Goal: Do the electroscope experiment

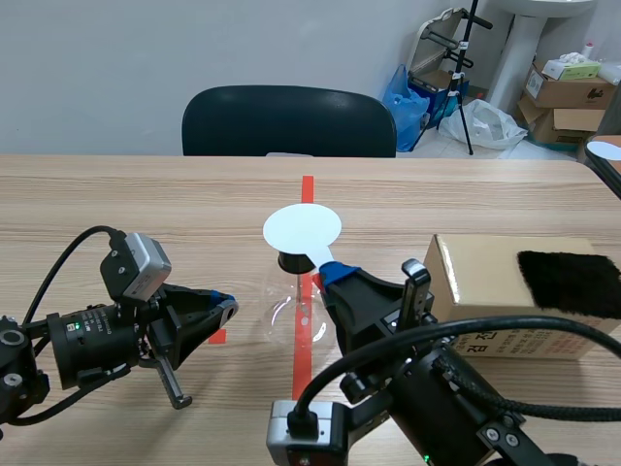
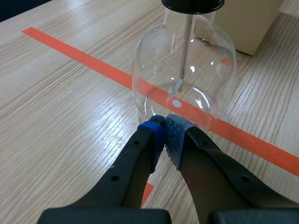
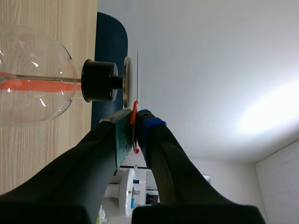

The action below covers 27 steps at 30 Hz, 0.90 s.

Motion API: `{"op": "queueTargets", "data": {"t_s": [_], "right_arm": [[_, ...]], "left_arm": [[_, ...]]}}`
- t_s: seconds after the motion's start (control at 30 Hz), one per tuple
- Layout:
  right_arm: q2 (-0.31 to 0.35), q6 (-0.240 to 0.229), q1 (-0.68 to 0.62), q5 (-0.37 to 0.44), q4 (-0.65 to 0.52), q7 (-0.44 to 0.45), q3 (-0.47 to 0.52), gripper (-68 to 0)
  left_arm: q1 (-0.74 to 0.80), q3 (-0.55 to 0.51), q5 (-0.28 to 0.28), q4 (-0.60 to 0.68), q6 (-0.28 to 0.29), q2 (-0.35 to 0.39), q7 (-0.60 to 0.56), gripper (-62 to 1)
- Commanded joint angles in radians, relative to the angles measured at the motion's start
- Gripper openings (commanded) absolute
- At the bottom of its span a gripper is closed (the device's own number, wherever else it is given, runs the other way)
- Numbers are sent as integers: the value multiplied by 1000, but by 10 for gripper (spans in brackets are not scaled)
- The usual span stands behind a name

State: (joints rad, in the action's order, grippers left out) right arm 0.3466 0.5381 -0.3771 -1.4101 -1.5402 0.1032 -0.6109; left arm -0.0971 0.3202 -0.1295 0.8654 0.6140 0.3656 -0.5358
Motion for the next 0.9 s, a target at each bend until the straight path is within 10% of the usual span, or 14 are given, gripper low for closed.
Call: {"op": "queueTargets", "data": {"t_s": [0.0, 0.37, 0.87], "right_arm": [[11, 13, 14, -1, -5, -7, 4, -665], [11, 13, 14, -1, -5, -93, 4, -665], [11, 13, 14, -1, -5, -446, 4, -665]], "left_arm": [[-5, -6, 14, 17, 2, -5, -21, -577], [-5, -6, 14, 17, 2, -5, -21, -577], [-5, -6, 14, 17, 2, -5, -21, -577]]}}
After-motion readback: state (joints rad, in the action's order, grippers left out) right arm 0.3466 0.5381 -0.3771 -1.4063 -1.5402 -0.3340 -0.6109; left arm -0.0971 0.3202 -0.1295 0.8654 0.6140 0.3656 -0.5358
